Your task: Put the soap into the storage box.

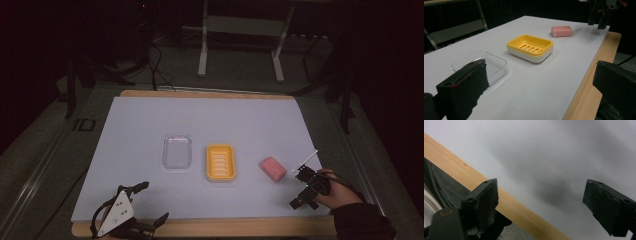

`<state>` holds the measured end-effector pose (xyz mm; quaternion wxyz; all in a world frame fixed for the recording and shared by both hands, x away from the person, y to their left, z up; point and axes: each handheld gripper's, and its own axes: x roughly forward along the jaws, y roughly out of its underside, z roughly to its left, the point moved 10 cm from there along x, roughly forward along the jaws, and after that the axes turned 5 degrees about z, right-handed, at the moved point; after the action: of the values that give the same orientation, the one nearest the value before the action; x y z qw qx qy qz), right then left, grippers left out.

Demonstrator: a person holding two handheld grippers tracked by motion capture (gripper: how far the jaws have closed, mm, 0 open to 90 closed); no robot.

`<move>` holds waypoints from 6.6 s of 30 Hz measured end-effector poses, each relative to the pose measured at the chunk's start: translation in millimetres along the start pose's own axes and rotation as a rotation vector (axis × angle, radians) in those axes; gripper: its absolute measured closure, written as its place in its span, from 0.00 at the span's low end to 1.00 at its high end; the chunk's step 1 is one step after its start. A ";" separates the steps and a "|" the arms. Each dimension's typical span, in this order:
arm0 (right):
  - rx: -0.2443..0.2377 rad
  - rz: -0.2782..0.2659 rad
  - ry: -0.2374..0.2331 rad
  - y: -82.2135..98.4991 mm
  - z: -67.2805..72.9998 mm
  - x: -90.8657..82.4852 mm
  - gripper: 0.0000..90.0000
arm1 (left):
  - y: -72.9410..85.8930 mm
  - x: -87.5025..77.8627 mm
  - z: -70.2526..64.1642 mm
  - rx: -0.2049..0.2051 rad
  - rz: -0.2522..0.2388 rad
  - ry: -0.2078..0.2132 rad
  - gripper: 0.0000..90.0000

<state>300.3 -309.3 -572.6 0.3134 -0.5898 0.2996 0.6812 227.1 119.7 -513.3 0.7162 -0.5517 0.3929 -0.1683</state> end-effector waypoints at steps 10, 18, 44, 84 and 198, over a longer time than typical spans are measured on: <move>-0.005 -0.001 0.045 -13.0 -1.2 -7.8 0.14 | 0.2 0.3 -0.6 0.000 0.002 0.005 0.00; -0.036 -0.023 0.070 -34.7 1.8 -12.7 0.14 | 0.5 0.7 -1.3 0.004 0.004 0.009 0.00; -0.056 -0.082 0.087 -92.6 -6.9 -13.2 0.20 | 1.3 1.4 -2.8 0.006 0.010 0.020 0.00; -0.100 -0.045 0.163 -118.4 -17.2 18.9 0.41 | 2.9 3.6 -4.4 0.005 0.018 0.028 0.00; 0.488 -0.310 0.089 -235.0 127.2 19.3 0.40 | -3.7 -2.0 -13.3 0.021 -0.013 0.051 0.00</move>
<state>403.3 -62.3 -584.8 0.5328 -0.5650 0.3744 0.5067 216.6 111.1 -510.2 0.7106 -0.5423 0.4054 -0.1910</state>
